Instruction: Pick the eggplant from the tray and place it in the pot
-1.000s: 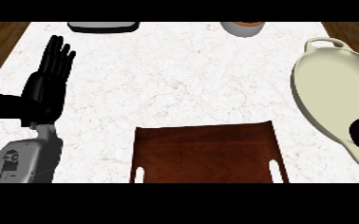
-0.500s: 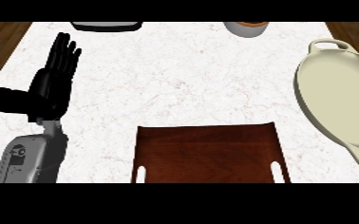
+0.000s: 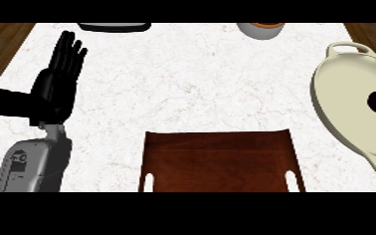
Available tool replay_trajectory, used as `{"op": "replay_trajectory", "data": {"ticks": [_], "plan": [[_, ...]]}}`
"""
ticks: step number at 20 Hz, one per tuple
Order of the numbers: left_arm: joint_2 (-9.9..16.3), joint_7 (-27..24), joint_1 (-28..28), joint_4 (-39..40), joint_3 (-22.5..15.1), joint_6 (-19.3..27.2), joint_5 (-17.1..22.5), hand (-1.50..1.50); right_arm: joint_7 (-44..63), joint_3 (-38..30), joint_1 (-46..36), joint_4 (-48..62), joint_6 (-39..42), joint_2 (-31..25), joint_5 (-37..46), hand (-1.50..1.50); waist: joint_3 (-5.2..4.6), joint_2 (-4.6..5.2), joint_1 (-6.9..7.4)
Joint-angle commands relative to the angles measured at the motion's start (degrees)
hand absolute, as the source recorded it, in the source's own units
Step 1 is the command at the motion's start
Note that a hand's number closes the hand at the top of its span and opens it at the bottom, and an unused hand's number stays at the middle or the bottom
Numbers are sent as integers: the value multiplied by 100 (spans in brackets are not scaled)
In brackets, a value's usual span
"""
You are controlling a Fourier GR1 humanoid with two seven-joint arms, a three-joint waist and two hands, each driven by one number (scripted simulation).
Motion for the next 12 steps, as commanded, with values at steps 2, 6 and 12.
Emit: {"op": "replay_trajectory", "data": {"ticks": [2, 6, 12], "plan": [[-134, -101, -66, 58, -84, 112, -111, 0, -343, 112, -698, 1479, 571, -124, 76, -150, 7, 23, 55], [215, 34, 28, 26, 197, -195, 116, 0, -1059, 292, -998, 1756, 852, -122, 161, -150, -1, -12, -30], [172, -62, 226, -49, 194, -286, 191, 0, -1584, -295, -1396, 2106, 1357, 10, -563, -150, -1, -24, -37]]}}
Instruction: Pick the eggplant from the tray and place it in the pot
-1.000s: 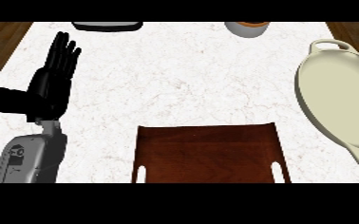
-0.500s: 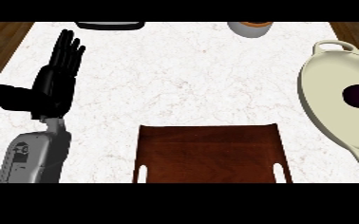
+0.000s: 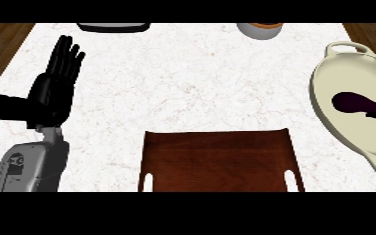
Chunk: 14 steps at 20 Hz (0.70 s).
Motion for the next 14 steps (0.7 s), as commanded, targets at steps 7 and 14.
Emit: {"op": "replay_trajectory", "data": {"ticks": [7, 14], "plan": [[-114, -237, -36, 293, -50, 20, -103, 0, 511, -1101, -582, 928, 1300, -339, -1244, -150, -1, 9, -49], [80, -165, 136, 34, 131, -117, 45, 0, 165, -1623, -264, 1391, 1893, -1050, -1769, -150, 12, 24, 27]]}}
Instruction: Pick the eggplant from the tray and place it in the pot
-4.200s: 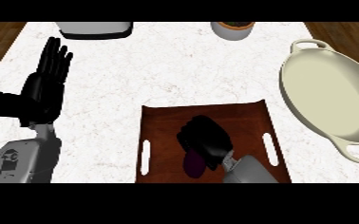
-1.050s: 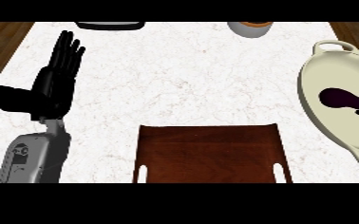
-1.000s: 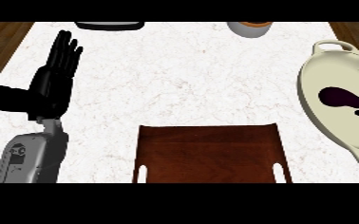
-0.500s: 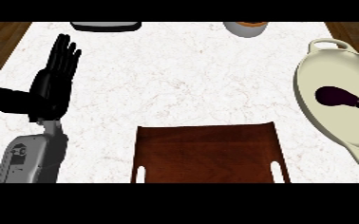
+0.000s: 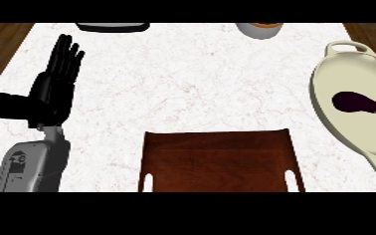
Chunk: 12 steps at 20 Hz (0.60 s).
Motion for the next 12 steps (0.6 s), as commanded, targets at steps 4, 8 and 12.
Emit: {"op": "replay_trajectory", "data": {"ticks": [4, 8, 12], "plan": [[-133, -22, 208, -228, -193, 41, -118, 0, -73, -520, 79, 372, 961, -757, -538, -150, 20, 27, 72], [-1, 235, -230, -114, -25, 86, -34, 0, -310, -574, 393, 390, 944, -639, -613, -150, 31, 55, 43], [-178, 159, -101, -167, -162, 146, -85, 0, -33, -746, 414, 411, 1017, -999, -783, -150, 48, 79, 90]]}}
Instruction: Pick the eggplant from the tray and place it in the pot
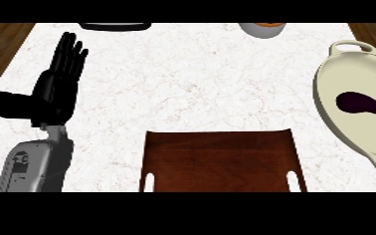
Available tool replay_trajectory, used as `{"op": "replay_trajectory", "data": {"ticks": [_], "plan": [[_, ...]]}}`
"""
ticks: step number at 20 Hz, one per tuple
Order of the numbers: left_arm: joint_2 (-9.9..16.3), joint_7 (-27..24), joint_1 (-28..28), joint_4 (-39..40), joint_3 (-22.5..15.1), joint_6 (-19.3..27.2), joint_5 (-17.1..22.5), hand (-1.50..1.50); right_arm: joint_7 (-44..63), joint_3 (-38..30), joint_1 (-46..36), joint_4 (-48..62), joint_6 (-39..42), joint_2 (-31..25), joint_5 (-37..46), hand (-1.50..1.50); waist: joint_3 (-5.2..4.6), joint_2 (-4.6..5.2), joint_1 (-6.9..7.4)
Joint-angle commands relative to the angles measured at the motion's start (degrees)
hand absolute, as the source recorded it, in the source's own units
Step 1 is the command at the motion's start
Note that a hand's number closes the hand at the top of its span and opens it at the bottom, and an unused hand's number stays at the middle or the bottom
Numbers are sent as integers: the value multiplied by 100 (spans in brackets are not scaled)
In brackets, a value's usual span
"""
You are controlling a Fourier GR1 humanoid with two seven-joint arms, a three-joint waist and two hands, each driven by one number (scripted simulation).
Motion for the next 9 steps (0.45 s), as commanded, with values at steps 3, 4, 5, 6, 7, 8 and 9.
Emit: {"op": "replay_trajectory", "data": {"ticks": [3, 4, 5, 6, 7, 8, 9], "plan": [[68, 173, -240, 25, 124, 18, 102, 0, -403, -210, 318, 80, 763, -279, -225, -150, 26, 23, -32], [-68, 91, -138, -70, -24, 106, -17, 0, -496, -172, 360, 26, 561, -136, -187, -150, 26, 20, 21], [-17, -13, -137, 74, 17, 51, -24, 0, -443, -180, 356, 7, 687, -243, -207, -150, 23, 34, -6], [-40, -91, 148, 30, -20, -44, 9, 0, -457, -264, 492, 49, 842, -360, -291, -150, 26, 15, -23], [5, -90, 188, -3, 14, -120, 73, 0, -261, -264, 396, 17, 821, -519, -293, -150, 24, 17, 44], [-35, -61, 1, 78, 4, -27, 25, 0, -358, -260, 443, -3, 793, -390, -301, -150, 38, 42, -10], [-19, -94, 27, -6, -6, 34, -56, 0, -411, -268, 566, -12, 774, -417, -304, -150, 41, 27, -23]]}}
